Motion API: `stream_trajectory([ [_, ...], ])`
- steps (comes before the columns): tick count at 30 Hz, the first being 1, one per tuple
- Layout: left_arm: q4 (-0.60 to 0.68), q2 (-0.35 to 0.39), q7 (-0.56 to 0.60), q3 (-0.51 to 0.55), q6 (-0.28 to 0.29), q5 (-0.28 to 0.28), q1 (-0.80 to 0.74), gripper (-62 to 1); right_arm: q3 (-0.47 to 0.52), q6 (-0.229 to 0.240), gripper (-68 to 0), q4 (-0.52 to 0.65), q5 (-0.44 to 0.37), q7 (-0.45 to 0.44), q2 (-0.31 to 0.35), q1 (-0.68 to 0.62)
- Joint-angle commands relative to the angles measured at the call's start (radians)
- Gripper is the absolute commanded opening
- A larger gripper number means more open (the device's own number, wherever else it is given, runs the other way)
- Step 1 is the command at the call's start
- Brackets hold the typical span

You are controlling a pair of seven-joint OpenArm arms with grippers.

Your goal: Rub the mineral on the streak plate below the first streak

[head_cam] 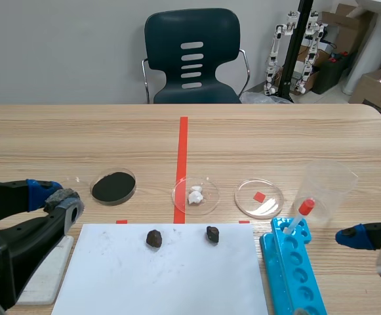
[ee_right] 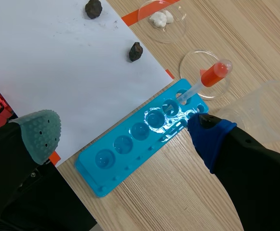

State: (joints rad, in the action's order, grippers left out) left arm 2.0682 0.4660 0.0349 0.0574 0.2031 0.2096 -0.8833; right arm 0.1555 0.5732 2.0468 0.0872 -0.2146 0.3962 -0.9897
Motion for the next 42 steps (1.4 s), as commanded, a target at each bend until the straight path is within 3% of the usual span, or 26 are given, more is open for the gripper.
stream_trajectory([
  [1, 0.018, -0.003, 0.017, -0.006, -0.001, 0.010, 0.005, -46.2, 0.002, -0.001, -12.8, 0.016, -0.008, -0.008, 0.011, 0.006],
  [31, 0.018, -0.003, -0.023, -0.006, -0.001, 0.010, 0.010, -46.2, 0.002, -0.001, -12.8, 0.016, -0.008, -0.008, 0.011, 0.006],
  [42, -0.030, -0.003, -0.466, -0.062, -0.008, 0.031, 0.164, -46.2, 0.002, -0.001, -12.8, 0.016, -0.008, -0.008, 0.011, 0.006],
])
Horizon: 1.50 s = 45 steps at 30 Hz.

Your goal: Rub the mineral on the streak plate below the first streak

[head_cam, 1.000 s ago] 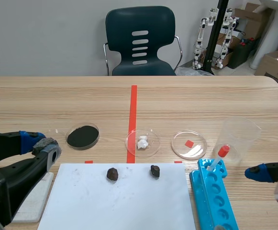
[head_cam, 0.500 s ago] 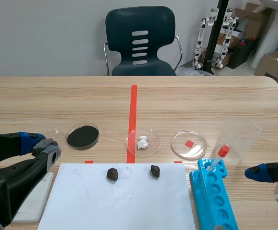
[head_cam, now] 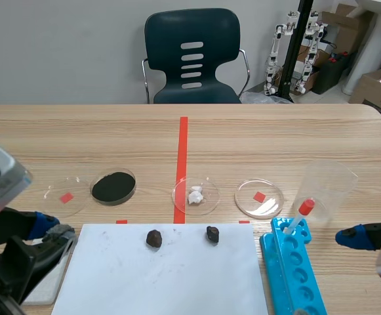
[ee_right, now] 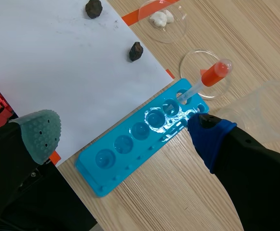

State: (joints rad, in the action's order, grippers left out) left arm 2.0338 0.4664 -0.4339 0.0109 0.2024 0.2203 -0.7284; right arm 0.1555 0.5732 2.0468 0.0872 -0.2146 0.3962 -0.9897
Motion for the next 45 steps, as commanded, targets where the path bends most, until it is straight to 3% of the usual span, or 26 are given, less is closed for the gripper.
stream_trajectory([
  [1, -0.002, -0.003, -0.031, -0.026, -0.013, 0.032, 0.026, -46.2, 0.002, -0.001, -12.8, 0.016, -0.008, -0.008, 0.011, 0.006],
  [6, -0.050, -0.003, -0.198, -0.075, -0.118, 0.107, 0.108, -46.2, 0.002, -0.001, -12.8, 0.016, -0.008, -0.008, 0.011, 0.006],
  [11, -0.101, -0.003, -0.354, -0.091, -0.229, 0.122, 0.174, -46.2, 0.002, -0.001, -12.8, 0.016, -0.008, -0.008, 0.011, 0.006],
  [16, -0.175, -0.003, -0.478, -0.091, -0.315, 0.196, 0.250, -46.2, 0.002, -0.001, -12.8, 0.016, -0.008, -0.008, 0.011, 0.006],
  [22, -0.256, -0.003, -0.567, -0.091, -0.328, 0.297, 0.320, -46.2, 0.002, -0.001, -12.8, 0.016, -0.008, -0.008, 0.011, 0.006],
  [34, -0.436, -0.003, -0.679, -0.091, -0.394, 0.301, 0.476, -46.2, 0.002, -0.001, -12.8, 0.016, -0.008, -0.008, 0.011, 0.006],
  [45, -0.504, -0.004, -0.723, -0.091, -0.395, 0.300, 0.538, -46.2, 0.002, -0.001, -12.8, 0.016, -0.008, -0.008, 0.011, 0.006],
])
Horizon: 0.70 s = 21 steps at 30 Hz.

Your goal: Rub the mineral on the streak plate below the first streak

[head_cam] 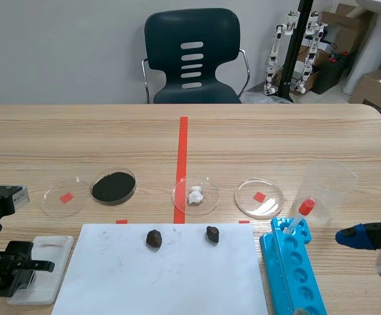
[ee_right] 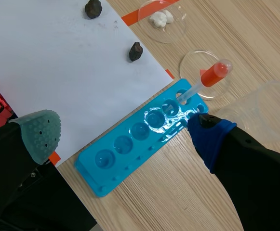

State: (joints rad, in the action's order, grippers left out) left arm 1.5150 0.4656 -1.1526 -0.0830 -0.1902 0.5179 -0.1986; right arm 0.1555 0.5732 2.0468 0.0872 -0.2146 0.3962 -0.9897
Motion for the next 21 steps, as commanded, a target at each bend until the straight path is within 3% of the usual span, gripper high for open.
stream_trajectory([
  [1, 0.015, -0.004, -0.008, 0.003, -0.002, 0.002, 0.011, -46.2, 0.002, -0.001, -12.8, 0.016, -0.008, -0.008, 0.011, 0.006],
  [21, -0.010, -0.035, 0.010, -0.052, -0.056, -0.032, 0.033, -46.2, 0.002, -0.001, -12.8, 0.016, -0.008, -0.008, 0.011, 0.006],
])
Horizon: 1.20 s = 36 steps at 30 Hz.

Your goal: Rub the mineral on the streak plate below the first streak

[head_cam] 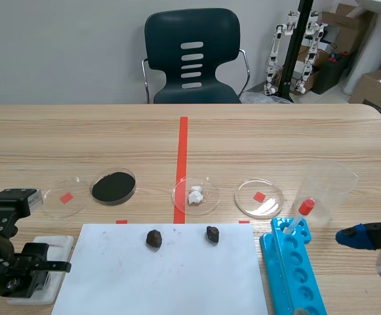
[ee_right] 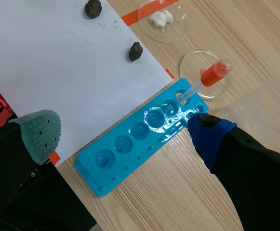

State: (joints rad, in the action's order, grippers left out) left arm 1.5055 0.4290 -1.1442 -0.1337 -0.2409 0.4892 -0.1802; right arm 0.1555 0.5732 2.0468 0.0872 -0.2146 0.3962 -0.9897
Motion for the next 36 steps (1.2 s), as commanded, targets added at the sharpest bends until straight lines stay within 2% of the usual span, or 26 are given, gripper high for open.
stream_trajectory([
  [1, -0.003, 0.001, 0.002, -0.001, -0.005, -0.004, 0.015, -46.2, 0.002, -0.001, -12.8, 0.016, -0.008, -0.008, 0.011, 0.006],
  [14, -0.041, 0.001, -0.001, -0.001, -0.011, -0.002, 0.014, -46.2, 0.002, -0.001, -12.8, 0.016, -0.008, -0.008, 0.011, 0.006],
  [21, -0.041, 0.001, 0.017, -0.014, 0.005, 0.086, 0.014, -46.2, 0.002, -0.001, -12.8, 0.016, -0.008, -0.008, 0.011, 0.006],
  [24, -0.041, 0.001, 0.038, -0.027, 0.030, 0.129, 0.014, -46.2, 0.002, -0.001, -12.8, 0.016, -0.008, -0.008, 0.011, 0.006],
  [27, -0.041, 0.001, 0.048, -0.036, 0.029, 0.137, 0.014, -46.2, 0.002, -0.001, -12.8, 0.016, -0.008, -0.008, 0.011, 0.006],
  [30, -0.041, 0.001, 0.047, -0.036, 0.025, 0.130, 0.014, -46.2, 0.002, -0.001, -12.8, 0.016, -0.008, -0.008, 0.011, 0.006],
  [32, -0.041, 0.001, 0.042, -0.036, 0.013, 0.103, 0.014, -46.2, 0.002, -0.001, -12.8, 0.016, -0.008, -0.008, 0.011, 0.006],
  [36, -0.040, 0.001, 0.001, -0.036, -0.057, -0.006, 0.014, -46.2, 0.002, -0.001, -12.8, 0.016, -0.008, -0.008, 0.011, 0.006],
])
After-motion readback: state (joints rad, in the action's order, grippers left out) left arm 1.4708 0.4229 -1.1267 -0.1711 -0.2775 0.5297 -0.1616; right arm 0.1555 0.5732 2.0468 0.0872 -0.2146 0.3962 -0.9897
